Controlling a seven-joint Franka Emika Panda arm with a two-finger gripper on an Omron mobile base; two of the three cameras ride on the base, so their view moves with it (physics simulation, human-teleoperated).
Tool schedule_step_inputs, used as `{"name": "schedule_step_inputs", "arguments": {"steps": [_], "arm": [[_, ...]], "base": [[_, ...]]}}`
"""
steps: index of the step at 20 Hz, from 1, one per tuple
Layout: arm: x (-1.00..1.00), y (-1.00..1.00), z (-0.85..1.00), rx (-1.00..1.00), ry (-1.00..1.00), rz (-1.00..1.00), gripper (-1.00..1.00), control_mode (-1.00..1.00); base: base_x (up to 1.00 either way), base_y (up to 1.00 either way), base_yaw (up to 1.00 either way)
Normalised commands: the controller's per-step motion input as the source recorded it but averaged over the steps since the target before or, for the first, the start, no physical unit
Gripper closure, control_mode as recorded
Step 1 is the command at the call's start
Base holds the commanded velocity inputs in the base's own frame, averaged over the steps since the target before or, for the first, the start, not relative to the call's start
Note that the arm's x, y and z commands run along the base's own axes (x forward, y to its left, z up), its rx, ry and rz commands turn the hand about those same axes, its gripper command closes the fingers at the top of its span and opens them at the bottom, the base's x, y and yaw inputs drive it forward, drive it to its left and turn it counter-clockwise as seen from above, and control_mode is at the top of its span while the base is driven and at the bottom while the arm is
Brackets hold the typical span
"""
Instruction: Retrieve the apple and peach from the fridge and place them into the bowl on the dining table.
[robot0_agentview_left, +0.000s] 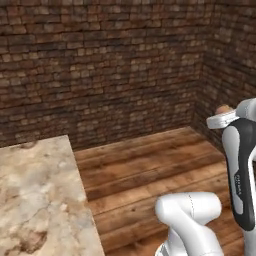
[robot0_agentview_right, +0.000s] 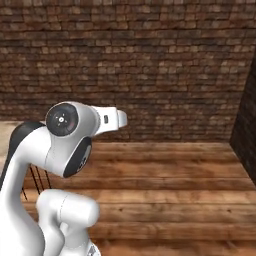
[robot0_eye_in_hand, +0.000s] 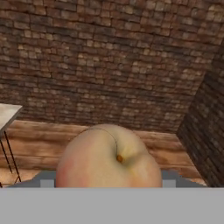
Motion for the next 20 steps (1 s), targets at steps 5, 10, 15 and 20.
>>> {"name": "schedule_step_inputs", "arguments": {"steps": [5,10,15,20], "arm": [[0.0,0.0,0.0,0.0,0.0,0.0,1.0,1.0],[0.0,0.0,0.0,0.0,0.0,0.0,1.0,1.0],[0.0,0.0,0.0,0.0,0.0,0.0,1.0,1.0],[0.0,0.0,0.0,0.0,0.0,0.0,1.0,1.0]], "base": [[1.0,-0.23,0.39],[1.0,-0.35,0.44],[0.99,-0.35,0.58],[0.85,-0.19,0.75]]}}
